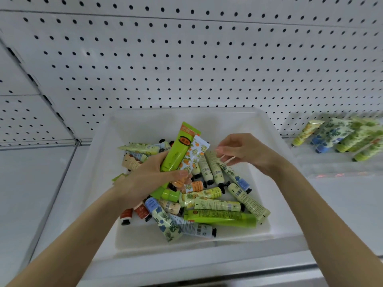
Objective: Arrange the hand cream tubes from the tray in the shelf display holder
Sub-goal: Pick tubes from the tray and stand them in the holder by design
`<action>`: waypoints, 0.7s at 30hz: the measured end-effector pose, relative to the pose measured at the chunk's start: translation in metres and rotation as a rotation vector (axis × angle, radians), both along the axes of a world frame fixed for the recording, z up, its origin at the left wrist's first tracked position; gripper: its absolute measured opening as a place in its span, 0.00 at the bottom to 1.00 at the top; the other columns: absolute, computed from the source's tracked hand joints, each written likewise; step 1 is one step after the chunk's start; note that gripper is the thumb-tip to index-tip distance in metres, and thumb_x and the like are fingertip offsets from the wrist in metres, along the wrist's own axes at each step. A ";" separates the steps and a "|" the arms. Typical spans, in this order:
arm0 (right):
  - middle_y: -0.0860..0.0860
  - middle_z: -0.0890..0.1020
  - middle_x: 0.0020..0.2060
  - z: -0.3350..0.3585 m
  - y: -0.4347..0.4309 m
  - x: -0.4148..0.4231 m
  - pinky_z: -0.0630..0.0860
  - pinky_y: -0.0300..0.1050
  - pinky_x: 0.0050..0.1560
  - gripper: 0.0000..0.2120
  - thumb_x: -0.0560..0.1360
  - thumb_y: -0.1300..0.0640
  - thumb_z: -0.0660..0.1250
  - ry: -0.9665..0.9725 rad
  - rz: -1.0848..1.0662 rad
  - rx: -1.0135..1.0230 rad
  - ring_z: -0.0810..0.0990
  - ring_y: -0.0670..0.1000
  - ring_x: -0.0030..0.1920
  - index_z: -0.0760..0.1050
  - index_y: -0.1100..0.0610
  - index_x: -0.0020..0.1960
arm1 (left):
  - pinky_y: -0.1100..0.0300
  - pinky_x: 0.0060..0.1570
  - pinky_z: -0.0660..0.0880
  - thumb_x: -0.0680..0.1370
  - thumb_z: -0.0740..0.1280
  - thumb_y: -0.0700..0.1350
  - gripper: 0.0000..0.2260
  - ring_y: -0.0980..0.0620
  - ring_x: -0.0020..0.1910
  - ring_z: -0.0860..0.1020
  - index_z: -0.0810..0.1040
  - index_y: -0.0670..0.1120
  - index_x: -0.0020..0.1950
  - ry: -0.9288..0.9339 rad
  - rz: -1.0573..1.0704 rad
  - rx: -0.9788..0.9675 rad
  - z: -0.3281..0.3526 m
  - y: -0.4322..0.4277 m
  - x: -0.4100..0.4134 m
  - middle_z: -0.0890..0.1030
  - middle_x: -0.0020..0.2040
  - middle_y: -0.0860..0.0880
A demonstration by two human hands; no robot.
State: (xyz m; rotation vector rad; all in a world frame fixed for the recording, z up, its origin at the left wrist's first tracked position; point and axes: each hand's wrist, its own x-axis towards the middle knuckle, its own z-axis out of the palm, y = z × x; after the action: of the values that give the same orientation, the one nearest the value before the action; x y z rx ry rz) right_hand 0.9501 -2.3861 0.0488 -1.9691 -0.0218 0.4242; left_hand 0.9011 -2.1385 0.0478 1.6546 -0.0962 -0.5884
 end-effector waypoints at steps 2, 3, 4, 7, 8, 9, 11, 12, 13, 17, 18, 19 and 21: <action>0.53 0.83 0.41 -0.012 -0.012 0.007 0.79 0.39 0.38 0.13 0.71 0.53 0.73 -0.044 -0.026 -0.260 0.81 0.50 0.40 0.77 0.61 0.48 | 0.49 0.51 0.81 0.73 0.70 0.41 0.16 0.46 0.50 0.84 0.75 0.46 0.61 0.056 0.021 -0.058 0.001 0.000 0.001 0.85 0.51 0.44; 0.53 0.82 0.41 -0.019 -0.017 0.010 0.79 0.39 0.38 0.13 0.70 0.52 0.73 -0.032 -0.013 -0.398 0.80 0.49 0.39 0.77 0.60 0.47 | 0.49 0.49 0.81 0.74 0.69 0.40 0.15 0.45 0.49 0.84 0.75 0.45 0.61 0.079 0.030 -0.081 0.001 0.000 0.001 0.85 0.50 0.43; 0.53 0.82 0.42 -0.026 -0.020 0.013 0.79 0.39 0.38 0.14 0.70 0.50 0.74 0.003 0.003 -0.503 0.80 0.49 0.39 0.76 0.59 0.47 | 0.50 0.47 0.82 0.75 0.68 0.39 0.14 0.45 0.48 0.84 0.75 0.45 0.60 0.090 0.036 -0.093 0.001 -0.001 0.001 0.85 0.50 0.42; 0.54 0.81 0.44 -0.038 -0.020 0.015 0.79 0.40 0.38 0.15 0.70 0.50 0.74 0.095 0.024 -0.576 0.79 0.47 0.38 0.76 0.59 0.49 | 0.51 0.44 0.82 0.75 0.68 0.39 0.14 0.44 0.47 0.84 0.75 0.44 0.60 0.084 0.066 -0.099 0.002 -0.001 0.001 0.85 0.49 0.42; 0.55 0.82 0.44 -0.040 -0.018 0.015 0.79 0.40 0.38 0.15 0.70 0.50 0.74 0.102 0.029 -0.580 0.79 0.48 0.38 0.76 0.59 0.49 | 0.51 0.44 0.82 0.74 0.69 0.40 0.15 0.44 0.47 0.84 0.75 0.44 0.61 0.081 0.068 -0.099 0.002 0.000 0.001 0.85 0.48 0.42; 0.55 0.82 0.45 -0.042 -0.016 0.016 0.79 0.40 0.38 0.15 0.70 0.50 0.73 0.107 0.036 -0.588 0.79 0.49 0.38 0.76 0.60 0.50 | 0.51 0.44 0.82 0.74 0.69 0.40 0.15 0.45 0.46 0.84 0.75 0.44 0.61 0.080 0.069 -0.100 0.002 0.000 0.002 0.85 0.48 0.42; 0.56 0.81 0.43 -0.046 -0.013 0.016 0.79 0.39 0.37 0.16 0.71 0.51 0.73 0.127 0.039 -0.601 0.80 0.50 0.39 0.77 0.61 0.51 | 0.51 0.43 0.82 0.74 0.69 0.41 0.16 0.46 0.44 0.85 0.75 0.44 0.61 0.083 0.068 -0.107 0.003 0.001 0.002 0.85 0.48 0.42; 0.55 0.81 0.41 -0.048 -0.012 0.017 0.79 0.39 0.36 0.16 0.71 0.51 0.73 0.141 0.030 -0.598 0.80 0.50 0.38 0.78 0.62 0.52 | 0.51 0.43 0.82 0.73 0.69 0.40 0.16 0.45 0.44 0.85 0.75 0.44 0.60 0.086 0.068 -0.112 0.002 0.001 0.002 0.85 0.48 0.42; 0.54 0.80 0.39 -0.049 -0.012 0.018 0.79 0.39 0.36 0.17 0.71 0.52 0.73 0.157 0.016 -0.589 0.79 0.50 0.37 0.78 0.63 0.52 | 0.50 0.43 0.82 0.73 0.69 0.40 0.16 0.45 0.46 0.85 0.75 0.44 0.60 0.093 0.070 -0.118 0.002 0.001 0.002 0.85 0.48 0.42; 0.55 0.80 0.39 -0.055 -0.013 0.020 0.80 0.44 0.46 0.19 0.70 0.53 0.74 0.220 -0.057 -0.513 0.77 0.51 0.38 0.79 0.66 0.53 | 0.52 0.42 0.82 0.72 0.70 0.41 0.18 0.44 0.48 0.84 0.75 0.43 0.61 0.114 0.081 -0.137 0.003 0.001 0.001 0.85 0.50 0.42; 0.56 0.80 0.39 -0.055 -0.013 0.020 0.80 0.45 0.48 0.19 0.70 0.54 0.74 0.227 -0.070 -0.495 0.77 0.51 0.39 0.79 0.67 0.53 | 0.53 0.42 0.82 0.72 0.70 0.41 0.18 0.44 0.49 0.84 0.75 0.43 0.61 0.115 0.086 -0.142 0.003 0.001 0.001 0.85 0.50 0.42; 0.56 0.80 0.40 -0.055 -0.013 0.020 0.80 0.46 0.50 0.20 0.70 0.54 0.75 0.235 -0.082 -0.484 0.77 0.51 0.39 0.79 0.68 0.54 | 0.53 0.42 0.82 0.72 0.70 0.41 0.17 0.43 0.49 0.84 0.75 0.42 0.61 0.115 0.092 -0.147 0.002 0.001 0.001 0.85 0.50 0.42; 0.57 0.80 0.41 -0.055 -0.013 0.021 0.79 0.47 0.52 0.21 0.70 0.54 0.75 0.259 -0.095 -0.475 0.77 0.51 0.40 0.77 0.68 0.55 | 0.53 0.42 0.82 0.72 0.69 0.40 0.17 0.43 0.49 0.84 0.75 0.42 0.60 0.107 0.103 -0.155 0.002 0.001 0.001 0.85 0.50 0.42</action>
State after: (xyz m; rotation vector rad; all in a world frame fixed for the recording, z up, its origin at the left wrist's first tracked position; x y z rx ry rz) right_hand 0.9708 -2.3995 -0.0061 -2.3497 0.3661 0.6643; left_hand 0.9022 -2.1376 0.0498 1.4667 0.0211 -0.5757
